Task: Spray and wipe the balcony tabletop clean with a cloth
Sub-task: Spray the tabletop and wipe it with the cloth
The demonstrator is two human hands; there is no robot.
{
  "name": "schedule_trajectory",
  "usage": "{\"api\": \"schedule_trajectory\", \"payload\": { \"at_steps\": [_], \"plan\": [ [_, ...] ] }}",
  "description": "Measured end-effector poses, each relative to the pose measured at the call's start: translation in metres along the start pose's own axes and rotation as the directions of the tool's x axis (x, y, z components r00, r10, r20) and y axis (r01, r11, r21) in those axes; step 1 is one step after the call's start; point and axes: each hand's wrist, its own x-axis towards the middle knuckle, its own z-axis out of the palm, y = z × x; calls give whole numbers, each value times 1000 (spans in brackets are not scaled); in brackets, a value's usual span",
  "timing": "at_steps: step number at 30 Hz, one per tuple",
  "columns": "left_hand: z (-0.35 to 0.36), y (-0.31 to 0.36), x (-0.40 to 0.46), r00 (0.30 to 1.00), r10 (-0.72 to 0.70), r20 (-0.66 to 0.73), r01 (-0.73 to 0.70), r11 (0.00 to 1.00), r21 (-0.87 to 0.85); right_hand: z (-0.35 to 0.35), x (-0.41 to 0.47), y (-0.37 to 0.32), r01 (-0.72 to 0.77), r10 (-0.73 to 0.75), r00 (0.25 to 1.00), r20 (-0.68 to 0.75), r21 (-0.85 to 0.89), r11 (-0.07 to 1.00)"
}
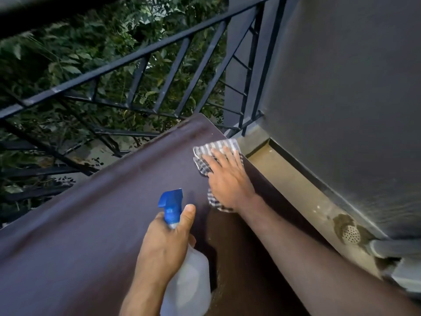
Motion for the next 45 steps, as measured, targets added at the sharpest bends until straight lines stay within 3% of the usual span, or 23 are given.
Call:
{"api": "schedule_trajectory", "payload": {
  "at_steps": [7,12,17,20,24,29,32,36,40,42,45],
  "plan": [
    [11,12,11,999,18,35,-20,998,58,7,-159,48,81,-94,985,-147,-93,992],
    [23,21,20,994,20,105,-28,996,80,25,-191,81,40,-63,989,-134,-171,985],
    [20,19,18,995,18,100,-21,999,26,1,-117,51,25,-27,994,-107,-25,999],
    [13,19,16,999,0,51,-1,1000,13,-1,-25,35,103,-104,993,-49,-28,994],
    [3,10,12,1000,-28,-10,28,1000,7,-4,104,9,61,-61,998,-15,-26,998],
    [-3,1,5,999,-52,-14,52,999,2,0,163,-5,78,-79,997,1,-35,996],
    [-1,0,0,998,-49,-39,49,999,-4,6,138,0,92,-94,995,-27,-40,995],
    [-2,-4,-9,999,-35,-26,34,999,-30,20,63,22,196,-195,981,23,-176,965],
    [-12,-9,-22,994,-112,2,112,991,-76,18,-42,4,476,-496,868,-30,-232,848],
    [-18,-16,-28,992,-121,-24,118,989,-91,29,-86,-5,523,-533,844,-51,-140,841],
    [-35,-36,-44,988,-138,-64,129,984,-123,61,-106,-5,592,-595,804,26,-138,794]
  ]
}}
